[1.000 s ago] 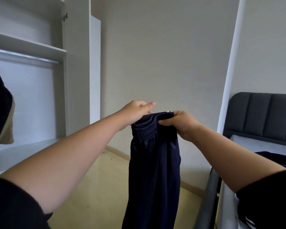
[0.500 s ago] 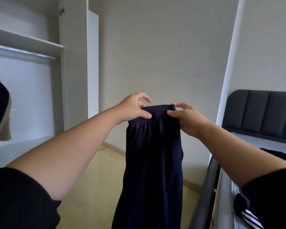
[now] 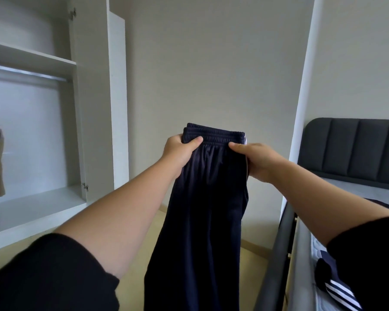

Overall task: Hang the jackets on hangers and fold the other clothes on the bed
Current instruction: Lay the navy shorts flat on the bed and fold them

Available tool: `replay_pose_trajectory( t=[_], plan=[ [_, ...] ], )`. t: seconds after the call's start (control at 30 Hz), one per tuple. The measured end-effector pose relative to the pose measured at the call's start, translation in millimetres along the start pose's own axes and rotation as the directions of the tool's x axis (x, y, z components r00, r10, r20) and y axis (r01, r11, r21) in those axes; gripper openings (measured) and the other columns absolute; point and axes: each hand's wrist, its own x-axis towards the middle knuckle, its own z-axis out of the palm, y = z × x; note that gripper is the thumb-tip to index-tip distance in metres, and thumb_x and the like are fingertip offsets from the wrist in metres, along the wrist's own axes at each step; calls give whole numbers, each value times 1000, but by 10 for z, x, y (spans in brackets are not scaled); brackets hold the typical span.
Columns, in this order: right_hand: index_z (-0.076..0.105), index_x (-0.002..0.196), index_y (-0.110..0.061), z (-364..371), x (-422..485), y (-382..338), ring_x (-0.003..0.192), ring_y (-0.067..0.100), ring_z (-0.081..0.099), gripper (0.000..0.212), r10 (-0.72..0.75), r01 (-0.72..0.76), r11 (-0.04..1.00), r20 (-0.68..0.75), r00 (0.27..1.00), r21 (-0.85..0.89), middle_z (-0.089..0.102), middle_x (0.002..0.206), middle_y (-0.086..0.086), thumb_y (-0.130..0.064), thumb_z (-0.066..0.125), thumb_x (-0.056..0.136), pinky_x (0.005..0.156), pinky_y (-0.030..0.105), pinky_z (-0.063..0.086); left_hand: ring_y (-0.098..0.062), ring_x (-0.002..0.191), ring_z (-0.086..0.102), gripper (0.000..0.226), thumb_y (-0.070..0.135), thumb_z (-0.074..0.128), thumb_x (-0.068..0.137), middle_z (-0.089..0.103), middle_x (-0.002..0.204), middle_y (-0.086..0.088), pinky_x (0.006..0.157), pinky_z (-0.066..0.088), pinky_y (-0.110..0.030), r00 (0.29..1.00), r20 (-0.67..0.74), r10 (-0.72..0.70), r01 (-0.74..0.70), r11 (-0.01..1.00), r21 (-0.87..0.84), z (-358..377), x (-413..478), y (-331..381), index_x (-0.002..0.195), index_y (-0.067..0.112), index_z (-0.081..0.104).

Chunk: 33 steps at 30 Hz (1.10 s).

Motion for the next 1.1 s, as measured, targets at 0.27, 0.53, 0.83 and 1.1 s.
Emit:
replay_pose_trajectory(
  t=[0.27, 0.53, 0.83, 1.1],
  plan=[
    [32, 48, -18, -1037, 594, 228, 39, 9, 37, 55, -311, 122, 919, -498, 809, -376, 36, 37, -10, -33, 72, 82, 41, 21, 29, -6, 55, 45, 34, 30, 65, 88, 50, 62, 7, 49, 33, -20, 958, 19, 285, -265, 863, 430, 1359, 726, -215, 62, 19, 47],
    [61, 73, -4, -2418, 588, -880, 49, 16, 64, 30, -413, 135, 893, -661, 627, -430, 62, 55, 6, -29, 67, 88, 62, 36, 59, -8, 58, 46, 27, 33, 63, 89, 51, 66, 7, 50, 33, -23, 873, 186, 451, -487, 791, 371, 2937, 1266, 832, 73, 14, 52],
    [40, 61, -18, -3307, 105, -3350, 64, 25, 53, 37, -681, 165, 717, -632, 370, -677, 52, 64, 3, -30, 61, 89, 60, 33, 46, -7, 63, 50, 16, 32, 60, 91, 56, 71, 10, 55, 35, -20, 760, 147, 633, -649, 753, 108, 3950, 1682, 3088, 87, 17, 58],
    [20, 52, -22, -3867, -451, -4615, 46, 14, 20, 53, -631, 84, 748, -667, 397, -658, 20, 49, -6, -26, 60, 87, 47, 28, 15, -5, 58, 48, 25, 32, 61, 89, 53, 64, 8, 48, 33, -15, 845, 289, 451, -473, 881, 8, 4549, 1696, 4336, 72, 15, 54]
  ],
)
